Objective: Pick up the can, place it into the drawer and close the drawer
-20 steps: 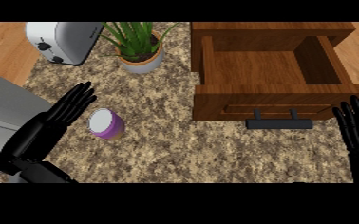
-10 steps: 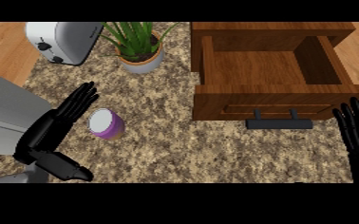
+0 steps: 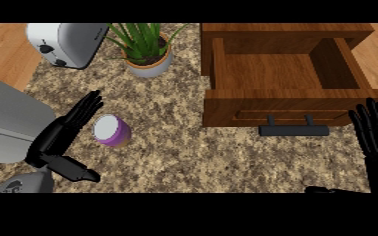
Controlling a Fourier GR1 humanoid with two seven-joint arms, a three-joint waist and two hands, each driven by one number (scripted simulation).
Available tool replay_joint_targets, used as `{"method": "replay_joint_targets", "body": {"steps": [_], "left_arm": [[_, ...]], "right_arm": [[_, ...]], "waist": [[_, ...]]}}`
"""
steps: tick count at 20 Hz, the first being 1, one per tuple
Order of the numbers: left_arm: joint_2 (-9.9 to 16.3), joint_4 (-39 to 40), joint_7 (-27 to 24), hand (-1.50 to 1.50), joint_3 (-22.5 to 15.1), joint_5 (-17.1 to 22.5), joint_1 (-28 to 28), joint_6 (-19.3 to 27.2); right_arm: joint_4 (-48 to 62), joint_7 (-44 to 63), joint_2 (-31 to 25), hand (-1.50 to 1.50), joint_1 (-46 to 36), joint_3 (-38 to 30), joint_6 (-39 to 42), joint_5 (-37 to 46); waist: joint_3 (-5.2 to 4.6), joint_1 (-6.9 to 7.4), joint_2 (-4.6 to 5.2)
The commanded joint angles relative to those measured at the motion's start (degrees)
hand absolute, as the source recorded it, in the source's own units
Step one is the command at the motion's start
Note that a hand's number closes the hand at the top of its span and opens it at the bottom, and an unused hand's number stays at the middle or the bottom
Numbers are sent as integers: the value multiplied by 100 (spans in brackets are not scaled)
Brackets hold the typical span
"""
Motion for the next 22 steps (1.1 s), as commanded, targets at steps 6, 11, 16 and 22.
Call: {"method": "replay_joint_targets", "body": {"steps": [6, 11, 16, 22], "left_arm": [[320, 1032, -812, -150, 110, -360, -179, -154], [415, 2489, -1910, -150, 107, -862, -687, 124], [495, 2713, -1950, -150, 106, -854, -748, 110], [444, 3938, -2442, -150, 57, -1114, -1226, 438]], "right_arm": [[157, -128, 13, -150, -28, -90, 124, -7], [-114, -311, 108, -150, 314, -28, 255, -16], [-431, 106, 154, -150, 285, -20, 199, -3], [-414, 305, 131, -150, -40, 0, 75, 93]], "waist": [[1, 5, -2], [-1, -32, 5], [0, -9, -1], [-3, -29, 9]]}}
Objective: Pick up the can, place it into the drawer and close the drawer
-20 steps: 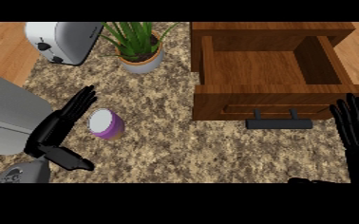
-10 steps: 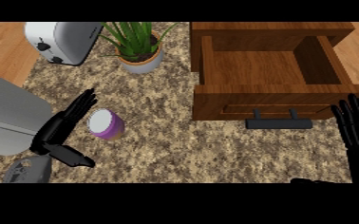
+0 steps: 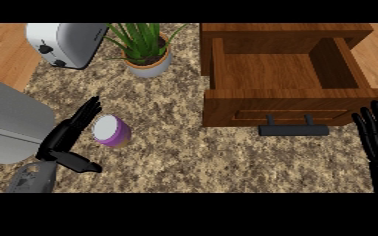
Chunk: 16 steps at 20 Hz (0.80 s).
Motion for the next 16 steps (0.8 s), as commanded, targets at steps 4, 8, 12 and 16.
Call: {"method": "replay_joint_targets", "body": {"steps": [4, 8, 12, 16], "left_arm": [[56, 1048, -486, -150, -27, -171, -572, 11], [-71, 1035, -307, -150, -40, -102, -776, 126], [-200, 1238, -721, -150, -164, -248, -619, 371], [-187, 1957, -691, -150, -96, -289, -1255, 425]], "right_arm": [[-184, -67, 132, -150, 128, 142, -13, 110], [-183, -379, 62, -150, 572, -101, 319, -113], [-346, 420, -186, -150, -79, -331, 154, -370], [-621, 411, 129, -150, 183, 42, 90, -112]], "waist": [[-2, -13, 3], [-1, -33, 1], [-2, -11, 2], [-5, -53, 12]]}}
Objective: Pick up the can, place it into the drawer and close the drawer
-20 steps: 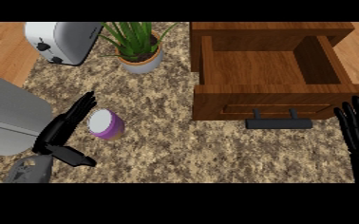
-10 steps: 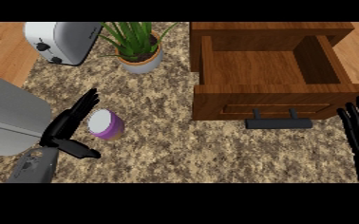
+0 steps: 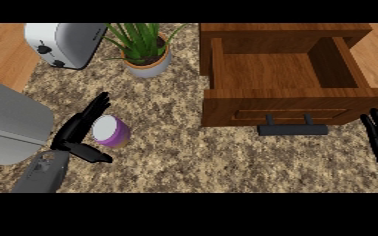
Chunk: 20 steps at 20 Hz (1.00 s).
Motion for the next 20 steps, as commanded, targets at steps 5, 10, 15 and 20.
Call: {"method": "replay_joint_targets", "body": {"steps": [5, 10, 15, 20], "left_arm": [[-371, 409, -207, -150, -99, -74, -316, 210], [-458, 223, -174, -150, -190, -39, -212, 110], [-377, 480, -503, -150, -260, -125, -326, -68], [-623, 181, -81, 150, -299, -34, -405, 85]], "right_arm": [[-8, -88, -50, -150, 166, -159, 158, -187], [-128, -63, -13, -150, 181, -211, 118, -139], [-30, 119, -5, -150, -84, -210, 107, -300], [14, -143, 138, -150, 140, -138, 104, -44]], "waist": [[0, -4, 0], [3, 27, -12], [1, 20, -4], [3, 22, -8]]}}
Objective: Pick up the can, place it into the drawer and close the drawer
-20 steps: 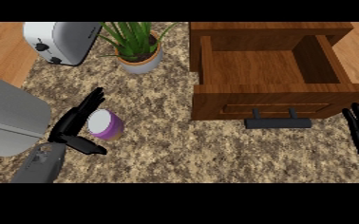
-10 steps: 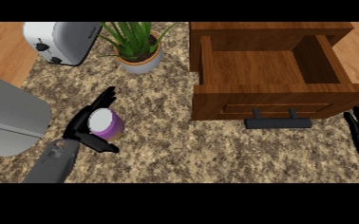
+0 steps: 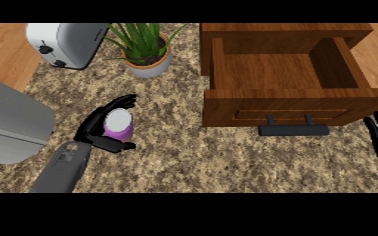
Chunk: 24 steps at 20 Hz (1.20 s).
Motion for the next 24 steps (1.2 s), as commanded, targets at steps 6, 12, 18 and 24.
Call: {"method": "replay_joint_targets", "body": {"steps": [6, 12, 18, 24], "left_arm": [[-389, -334, 209, 150, -102, 292, 141, -581], [-499, -1645, 884, 150, -214, 677, 495, -909], [-398, -1577, 1189, 150, 1333, 1358, 623, 1437], [-1110, -3559, 2118, 150, 691, 1367, 1048, 1922]], "right_arm": [[-202, -325, 102, -150, 545, 26, 162, -139], [21, 25, 102, -150, -97, 241, -306, 169], [-269, 77, 91, -150, 200, -155, -127, -146], [10, -285, 103, -150, 228, 32, -61, 17]], "waist": [[-11, -29, 6], [-8, 59, -5], [-4, 155, -21], [-5, 69, -16]]}}
